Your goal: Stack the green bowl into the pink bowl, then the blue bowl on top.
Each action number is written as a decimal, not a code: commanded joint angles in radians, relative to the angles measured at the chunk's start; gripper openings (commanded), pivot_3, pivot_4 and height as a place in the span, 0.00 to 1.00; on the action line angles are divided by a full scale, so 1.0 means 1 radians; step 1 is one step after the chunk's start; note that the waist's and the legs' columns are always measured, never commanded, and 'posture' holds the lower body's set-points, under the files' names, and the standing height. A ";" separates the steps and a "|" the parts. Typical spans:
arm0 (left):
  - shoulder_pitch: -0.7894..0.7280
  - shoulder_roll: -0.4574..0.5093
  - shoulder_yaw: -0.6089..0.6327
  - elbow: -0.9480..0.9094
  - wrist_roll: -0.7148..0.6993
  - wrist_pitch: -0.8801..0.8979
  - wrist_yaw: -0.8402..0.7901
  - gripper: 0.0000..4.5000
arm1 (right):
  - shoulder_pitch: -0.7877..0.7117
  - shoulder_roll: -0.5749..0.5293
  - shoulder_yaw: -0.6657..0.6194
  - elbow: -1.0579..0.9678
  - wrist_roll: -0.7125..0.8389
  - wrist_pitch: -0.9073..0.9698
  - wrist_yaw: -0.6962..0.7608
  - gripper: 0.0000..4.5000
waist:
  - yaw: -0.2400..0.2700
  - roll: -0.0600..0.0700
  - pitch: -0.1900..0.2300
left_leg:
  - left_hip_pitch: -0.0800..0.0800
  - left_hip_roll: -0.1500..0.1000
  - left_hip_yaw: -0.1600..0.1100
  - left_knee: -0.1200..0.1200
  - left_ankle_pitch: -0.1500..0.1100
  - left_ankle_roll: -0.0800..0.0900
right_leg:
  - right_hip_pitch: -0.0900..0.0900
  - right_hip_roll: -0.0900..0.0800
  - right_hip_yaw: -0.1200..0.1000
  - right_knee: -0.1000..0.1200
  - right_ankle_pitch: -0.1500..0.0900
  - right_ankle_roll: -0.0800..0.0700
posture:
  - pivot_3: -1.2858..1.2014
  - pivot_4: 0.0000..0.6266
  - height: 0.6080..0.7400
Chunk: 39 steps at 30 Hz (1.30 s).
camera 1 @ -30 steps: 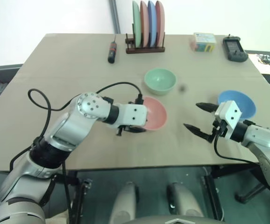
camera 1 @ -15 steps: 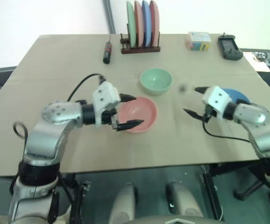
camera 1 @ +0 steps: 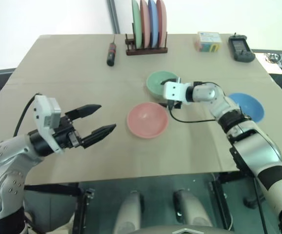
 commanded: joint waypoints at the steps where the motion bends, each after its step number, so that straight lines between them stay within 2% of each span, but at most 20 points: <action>1: 0.063 0.011 0.091 -0.108 -0.087 0.006 0.067 1.00 | -0.051 0.010 -0.005 0.081 -0.031 -0.063 -0.013 0.56 | -0.001 0.000 0.000 | 0.000 0.000 0.000 0.000 0.000 0.000 | 0.000 0.000 0.000 0.000 0.000 0.000 | 0.52 0.24 1.00; 7: 0.153 0.024 0.149 -0.138 -0.156 -0.012 0.103 1.00 | -0.068 0.019 -0.009 0.137 -0.067 -0.081 -0.032 0.03 | -0.014 0.001 0.000 | 0.002 0.001 0.000 0.000 0.000 0.000 | 0.000 0.002 0.000 0.003 0.000 -0.001 | 0.52 0.24 1.00; 8: 0.158 0.027 0.150 -0.137 -0.160 -0.016 0.107 1.00 | -0.071 0.019 -0.009 0.142 -0.074 -0.082 -0.044 0.01 | -0.014 0.001 0.000 | 0.002 0.001 0.000 0.000 0.000 0.000 | 0.000 0.002 0.000 0.003 0.000 -0.001 | 0.52 0.24 1.00; 13: 0.160 0.038 0.130 -0.124 -0.167 -0.046 0.125 1.00 | -0.093 0.015 -0.030 0.137 -0.084 -0.100 -0.086 0.01 | -0.014 0.001 0.001 | 0.002 0.001 0.000 0.000 0.000 0.000 | 0.000 0.002 0.001 0.003 -0.002 -0.004 | 0.52 0.24 1.00; 15: 0.166 0.038 0.112 -0.108 -0.137 -0.076 0.116 1.00 | -0.092 0.019 -0.102 0.091 0.020 -0.089 0.029 0.01 | -0.014 0.001 0.001 | 0.002 0.001 0.000 0.000 0.000 0.000 | 0.000 0.002 0.001 0.002 -0.002 -0.004 | 0.52 0.24 1.00; 18: 0.188 0.024 0.099 -0.065 -0.072 -0.169 0.062 1.00 | -0.011 -0.005 -0.176 -0.196 0.241 0.041 0.315 0.01 | -0.013 0.002 0.001 | 0.002 0.001 0.000 0.000 0.000 0.000 | 0.000 0.002 0.001 0.002 -0.001 -0.002 | 0.52 0.24 1.00; 21: 0.204 0.018 0.106 -0.018 -0.079 -0.237 -0.019 1.00 | 0.130 -0.071 -0.164 -0.606 0.367 0.293 0.471 0.01 | -0.008 0.003 0.002 | 0.002 0.001 -0.001 -0.002 0.000 0.000 | 0.000 0.002 0.000 0.001 0.000 -0.001 | 0.52 0.24 1.00; 23: 0.204 0.034 0.115 0.016 -0.105 -0.244 -0.059 1.00 | 0.216 -0.120 -0.145 -0.862 0.423 0.473 0.510 0.01 | 0.004 0.003 0.001 | 0.001 0.001 -0.002 -0.002 0.000 0.000 | 0.000 0.002 -0.002 0.001 -0.001 -0.001 | 0.52 0.24 1.00; 25: 0.212 0.067 0.139 0.049 -0.140 -0.228 -0.108 1.00 | 0.271 -0.145 -0.131 -1.034 0.448 0.607 0.506 0.01 | 0.010 0.003 0.002 | 0.001 0.001 -0.002 -0.002 0.000 0.000 | 0.000 0.001 -0.002 0.001 -0.001 -0.002 | 0.52 0.24 1.00; 31: 0.256 0.180 0.240 0.143 -0.232 -0.163 -0.255 1.00 | 0.316 -0.152 -0.091 -1.185 0.439 0.836 0.448 0.01 | 0.011 0.003 0.002 | 0.003 0.004 0.001 -0.001 0.000 0.000 | -0.002 0.003 -0.002 0.003 -0.004 -0.006 | 0.52 0.24 1.00; 32: 0.259 0.198 0.252 0.159 -0.238 -0.155 -0.273 1.00 | 0.317 -0.148 -0.087 -1.189 0.441 0.864 0.439 0.16 | 0.011 0.003 0.002 | 0.003 0.004 0.001 -0.001 0.000 0.000 | -0.003 0.003 -0.002 0.003 -0.004 -0.006 | 0.52 0.24 1.00; 33: 0.259 0.212 0.259 0.172 -0.238 -0.153 -0.286 1.00 | 0.318 -0.147 -0.079 -1.194 0.440 0.880 0.434 0.17 | 0.013 0.003 0.002 | 0.002 0.004 0.001 -0.001 0.000 0.000 | -0.003 0.003 -0.002 0.003 -0.004 -0.006 | 0.52 0.24 1.00; 36: 0.237 0.230 0.242 0.186 -0.238 -0.154 -0.293 1.00 | 0.330 -0.149 -0.084 -1.236 0.450 0.925 0.410 0.43 | 0.017 0.003 0.002 | 0.000 0.003 0.002 -0.001 0.000 0.000 | -0.004 0.003 -0.002 0.002 -0.005 -0.007 | 0.52 0.24 1.00; 39: 0.184 0.221 0.185 0.177 -0.229 -0.166 -0.271 1.00 | 0.361 -0.157 -0.168 -1.321 0.493 1.037 0.333 0.66 | 0.020 0.003 0.001 | -0.001 0.003 0.002 -0.002 0.000 0.000 | -0.005 0.002 -0.001 0.002 -0.005 -0.007 | 0.52 0.24 1.00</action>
